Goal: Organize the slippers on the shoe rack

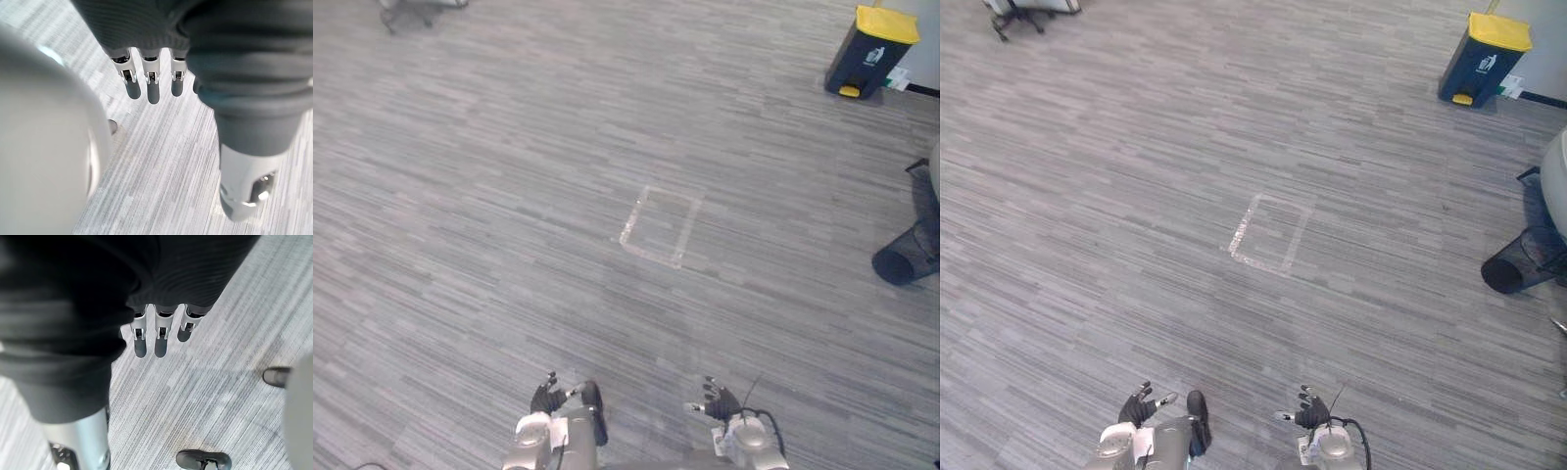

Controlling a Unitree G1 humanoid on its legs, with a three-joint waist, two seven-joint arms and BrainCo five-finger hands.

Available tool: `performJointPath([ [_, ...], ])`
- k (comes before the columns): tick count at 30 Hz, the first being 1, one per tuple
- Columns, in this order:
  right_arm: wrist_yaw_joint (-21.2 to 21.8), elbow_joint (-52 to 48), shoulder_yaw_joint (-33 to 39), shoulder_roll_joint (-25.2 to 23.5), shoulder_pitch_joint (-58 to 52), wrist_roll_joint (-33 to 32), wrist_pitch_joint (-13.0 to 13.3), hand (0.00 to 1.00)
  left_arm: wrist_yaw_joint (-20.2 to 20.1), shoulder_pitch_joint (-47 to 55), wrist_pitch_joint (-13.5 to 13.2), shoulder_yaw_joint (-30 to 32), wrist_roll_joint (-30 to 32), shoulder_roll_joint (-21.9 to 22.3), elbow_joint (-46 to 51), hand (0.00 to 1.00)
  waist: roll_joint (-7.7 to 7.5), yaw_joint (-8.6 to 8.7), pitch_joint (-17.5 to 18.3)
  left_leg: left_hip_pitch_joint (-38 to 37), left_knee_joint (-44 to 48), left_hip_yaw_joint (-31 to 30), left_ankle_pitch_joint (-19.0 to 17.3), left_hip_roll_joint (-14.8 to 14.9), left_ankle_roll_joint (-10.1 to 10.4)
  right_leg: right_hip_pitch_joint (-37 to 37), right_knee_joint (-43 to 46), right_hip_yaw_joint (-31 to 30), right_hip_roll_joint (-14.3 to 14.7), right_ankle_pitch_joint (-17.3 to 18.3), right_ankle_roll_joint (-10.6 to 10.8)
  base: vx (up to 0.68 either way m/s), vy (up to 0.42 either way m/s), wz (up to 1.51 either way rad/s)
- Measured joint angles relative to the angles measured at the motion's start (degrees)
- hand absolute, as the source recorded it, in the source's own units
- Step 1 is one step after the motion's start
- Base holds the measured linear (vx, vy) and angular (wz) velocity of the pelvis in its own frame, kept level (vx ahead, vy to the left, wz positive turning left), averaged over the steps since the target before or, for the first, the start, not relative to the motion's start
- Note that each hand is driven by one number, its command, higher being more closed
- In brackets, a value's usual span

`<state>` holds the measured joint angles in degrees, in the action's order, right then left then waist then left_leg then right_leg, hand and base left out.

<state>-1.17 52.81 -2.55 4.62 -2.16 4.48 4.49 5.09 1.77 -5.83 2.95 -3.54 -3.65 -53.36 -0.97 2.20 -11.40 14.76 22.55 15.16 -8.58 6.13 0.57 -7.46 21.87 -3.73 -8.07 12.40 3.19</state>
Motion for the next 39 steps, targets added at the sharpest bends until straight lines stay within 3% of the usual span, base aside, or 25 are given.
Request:
performJointPath([
  [2, 0.04, -0.02, -0.03, -0.21, 0.06, 0.01, 0.03, 0.0, 0.1, 0.6, 0.12, -0.33, -0.01, -0.07, -0.23, 0.0, -1.16, 0.04, 0.24, -5.21, -1.66, 1.89, -3.39, -1.93, -0.44, 6.14, 16.4, -1.27, -2.09, -5.3, 9.36, 0.51, 0.266, -0.37],
  [3, 0.14, -0.04, -0.07, -0.32, 0.29, -0.05, 0.1, 0.0, 0.19, 0.72, 0.23, -1.09, -0.04, -0.43, -0.4, 0.0, -1.25, 0.31, 0.06, -9.64, -3.12, 2.65, -5.14, -2.79, -0.6, 10.61, 27.93, -1.12, -3.1, -6.75, 11.78, 0.54, 0.229, -0.35],
  [5, 0.14, -0.2, -0.35, 0.15, 1.05, -0.07, 0.29, 0.0, 0.39, 1.29, 0.28, -2.94, -0.15, -0.75, -0.59, 0.0, -0.86, 0.91, -0.1, -16.6, -6.42, 3.18, -6.47, -3.45, -0.84, 16.05, 37.8, 3.75, -3.9, -2.49, 4.81, 0.54, 0.165, -0.17],
  [6, 0.13, -0.34, -0.49, 0.29, 1.54, -0.04, 0.51, 0.0, 0.47, 0.96, 0.3, -3.67, -0.29, -0.83, -0.75, 0.0, -0.02, 1.18, -0.57, -20.77, -9.51, 3.2, -6.46, -3.39, -0.83, 19.15, 38.12, 7.98, -3.66, 0.76, 1.07, 0.54, 0.073, 0.04],
  [7, 0.14, -0.41, -0.48, 0.47, 1.95, -0.06, 0.69, 0.0, 0.45, 0.5, 0.27, -4.45, -0.52, -1.02, -0.76, 0.0, 0.34, 1.46, -0.65, -23.22, -11.13, 3.34, -6.43, -2.68, -0.8, 21.57, 35.41, 11.77, -2.92, 2.74, -0.81, 0.65, 0.033, 0.11],
  [9, 0.13, -0.98, -0.34, 0.5, 2.77, -0.23, 0.85, 0.0, 0.41, -0.64, 0.28, -4.74, -0.51, -1.32, -0.77, 0.0, 0.81, 1.72, -0.92, -26.62, -12.61, 3.38, -6.43, -0.76, -0.78, 26.93, 22.6, 17.43, -0.52, 4.21, -2.46, 0.6, -0.053, 0.23],
  [10, 0.12, -1.88, -0.4, 0.49, 2.75, -0.26, 0.85, 0.0, 0.41, -0.83, 0.27, -5.04, -0.45, -1.46, -0.76, 0.0, 0.94, 2.13, -0.98, -28.04, -13.25, 3.28, -6.45, -0.09, -0.74, 27.74, 14.26, 18.54, 0.64, 2.1, -2.76, 0.57, -0.117, 0.33],
  [11, 0.08, -2.32, -0.41, 0.41, 2.52, -0.29, 0.83, 0.0, 0.4, -0.83, 0.24, -5.65, -0.33, -1.77, -0.72, 0.0, 0.69, 2.56, -0.89, -29.85, -14.37, 3.29, -6.56, -0.04, -0.36, 27.5, 4.04, 19.33, 1.68, -2.32, -2.72, 0.46, -0.105, 0.32],
  [12, 0.09, -2.14, -0.45, 0.31, 1.82, -0.31, 0.82, 0.0, 0.39, -0.61, 0.21, -6.45, 0.05, -2.35, -0.7, 0.0, -0.58, 2.73, -0.24, -31.43, -14.95, 3.15, -7.07, -1.47, 1.81, 27.47, -4.55, 19.03, 1.93, -10.82, -4.1, 0.75, -0.215, 0.13],
  [13, -0.02, -2.16, -0.03, 1.61, 2.68, -0.51, 0.92, 0.0, 0.32, -0.87, 0.39, -6.53, 0.71, -0.89, -2.04, 0.0, 1.53, 2.73, -0.28, -34.04, -14.54, 2.86, -8.24, 0.6, 3.85, 28.08, -0.75, 18.38, 3.54, -15.41, -7.02, 0.61, -0.16, -0.04],
  [15, -0.03, -2.02, 0.2, 2.48, 3.36, -0.36, 0.51, 0.0, -0.15, -1.27, 0.32, -6.66, 1.42, 0.13, -2.43, 0.0, 3.1, 3.09, 0.04, -32.21, -8.73, 1.79, -6.1, 1.71, 7.38, 28.62, 3.33, 18.59, 3.37, -9.92, -7.48, 0.57, -0.172, -0.1],
  [17, 0.05, -2.07, 1.39, 2.83, 3.26, -0.65, 0.42, 0.0, -0.31, -1.47, 0.25, -6.06, 1.82, 1.75, -2.65, 0.0, 4.89, 4.11, -0.23, -26.44, 8.42, -1.2, 0.79, 4.81, 12.6, 24.88, 4.36, 18.63, 4.04, -5.23, -8.1, 0.6, -0.194, -0.08],
  [18, 0.04, -2.06, 1.32, 2.75, 2.97, -0.64, 0.15, 0.0, -0.36, -1.39, 0.27, -6.06, 1.84, 1.96, -2.83, 0.0, 5.05, 4.09, -0.39, -24.81, 14.29, -1.78, 4.07, 5.95, 12.7, 22.23, 2.68, 18.18, 4.76, -4.56, -8.27, 0.55, -0.118, -0.28],
  [19, 0.03, -2.04, 1.28, 2.42, 2.16, -0.69, 0.0, 0.0, -0.38, -0.98, 0.23, -6.0, 1.94, 2.11, -2.87, 0.0, 4.83, 3.87, -0.68, -22.29, 23.29, -0.98, 3.21, 8.09, 12.85, 17.52, -0.56, 17.4, 6.26, -3.96, -8.64, 0.64, -0.101, -0.47],
  [20, 0.02, -1.9, 1.38, 2.34, 1.54, -0.84, 0.02, 0.0, -0.46, -0.61, 0.2, -4.98, 2.23, 2.29, -2.85, 0.0, 5.02, 3.84, -0.59, -20.4, 28.98, 0.93, 0.37, 9.37, 12.36, 13.32, -3.44, 16.15, 7.37, -3.66, -9.13, 0.47, -0.037, -0.62],
  [22, 0.01, -1.85, 1.41, 2.15, 0.98, -1.22, 0.01, 0.0, -0.47, 0.04, 0.2, -3.27, 2.23, 2.39, -2.74, 0.0, 4.18, 3.46, -0.63, -15.98, 31.55, 4.58, -4.05, 9.34, 7.96, 8.21, -7.95, 12.4, 8.53, -3.15, -9.41, 0.42, 0.027, -0.85],
  [25, -0.14, -1.51, 2.32, 2.34, 0.76, -2.02, -0.18, 0.0, -0.49, 0.68, 0.19, -2.13, 2.24, 2.17, -1.96, 0.0, 4.23, 2.03, -0.56, -9.14, 21.5, 5.54, -7.08, 7.66, 5.47, 4.41, -10.69, 5.7, 8.91, -3.24, -8.06, 0.32, 0.084, -1.1],
  [27, -0.27, -1.18, 2.53, 2.27, 0.02, -2.26, -0.52, 0.0, -0.41, 0.68, 0.11, -2.2, 2.23, 2.08, -1.86, 0.0, 4.09, 1.12, -0.59, -6.18, 6.84, -1.11, -6.54, 3.57, 5.84, 2.33, -11.98, 0.85, 8.18, -2.59, -6.85, 0.36, 0.232, -1.31],
  [29, -0.67, 0.0, 2.65, 2.3, -0.05, -2.38, -0.47, 0.0, -0.4, 0.6, -0.02, -2.41, 2.22, 2.18, -1.82, 0.0, 4.3, 1.05, -0.42, -5.61, -7.1, -8.76, -2.7, 0.91, 6.84, 1.96, -12.85, -2.83, 7.79, -1.45, -5.16, 0.28, 0.245, -1.28],
  [30, -1.04, 0.25, 2.4, 2.3, -0.02, -2.36, -0.5, 0.0, -0.36, 0.67, -0.01, -2.55, 2.22, 2.2, -2.0, 0.0, 4.5, 0.94, -0.21, -5.78, -8.99, -11.12, 2.29, 0.71, 7.55, 1.37, -12.66, -5.81, 7.93, 0.26, -4.32, 0.36, 0.305, -1.35],
  [31, -1.16, 0.25, 2.3, 1.92, 0.04, -2.3, -0.51, 0.0, -0.38, 0.99, 0.01, -2.77, 2.18, 2.09, -2.01, 0.0, 3.97, 0.75, 0.88, -6.09, -7.9, -10.91, 4.12, -0.26, 5.38, 1.38, -12.05, -8.22, 7.27, 1.41, -2.83, 0.45, 0.367, -1.12],
  [33, -1.03, 0.43, 2.19, 0.27, -0.49, -2.22, -0.48, 0.0, -0.4, 0.85, 0.0, -2.94, 2.17, 0.41, -2.12, 0.0, 0.92, 0.96, 1.92, -6.02, -5.17, -7.25, 0.09, -1.5, 3.66, 2.68, -9.02, -9.53, 5.04, 2.4, -1.45, 0.43, 0.292, -0.87],
  [35, -1.04, 0.52, 2.19, -0.54, -0.28, -2.21, -0.55, 0.0, -0.43, 0.27, 0.14, -2.9, 2.18, -0.15, -3.37, 0.0, 0.06, 0.3, 2.01, -9.22, -5.83, -2.57, -1.17, -1.6, 2.21, 6.86, 0.19, -9.13, 4.66, 2.34, -0.51, 0.32, 0.211, -1.02],
  [37, -0.96, 0.59, 2.15, -0.32, 0.06, -2.14, -0.5, 0.0, -0.3, 0.18, 0.41, -4.31, 2.18, -0.64, -4.71, 0.0, 0.65, 0.2, 1.59, -15.23, -8.64, 2.08, -1.89, -2.08, 0.84, 11.16, 11.28, -3.39, 2.35, 2.49, 4.3, 0.33, 0.273, -1.06],
  [39, -0.95, 0.62, 2.04, 0.03, 0.99, -2.14, -0.5, 0.0, -0.25, 0.02, 0.6, -5.96, 2.19, -1.16, -4.87, 0.0, 1.76, 0.35, 1.31, -19.72, -11.54, 3.38, -2.15, -2.09, 0.42, 13.58, 16.26, 7.45, -0.26, 4.4, 2.64, 0.38, 0.262, -0.79],
])
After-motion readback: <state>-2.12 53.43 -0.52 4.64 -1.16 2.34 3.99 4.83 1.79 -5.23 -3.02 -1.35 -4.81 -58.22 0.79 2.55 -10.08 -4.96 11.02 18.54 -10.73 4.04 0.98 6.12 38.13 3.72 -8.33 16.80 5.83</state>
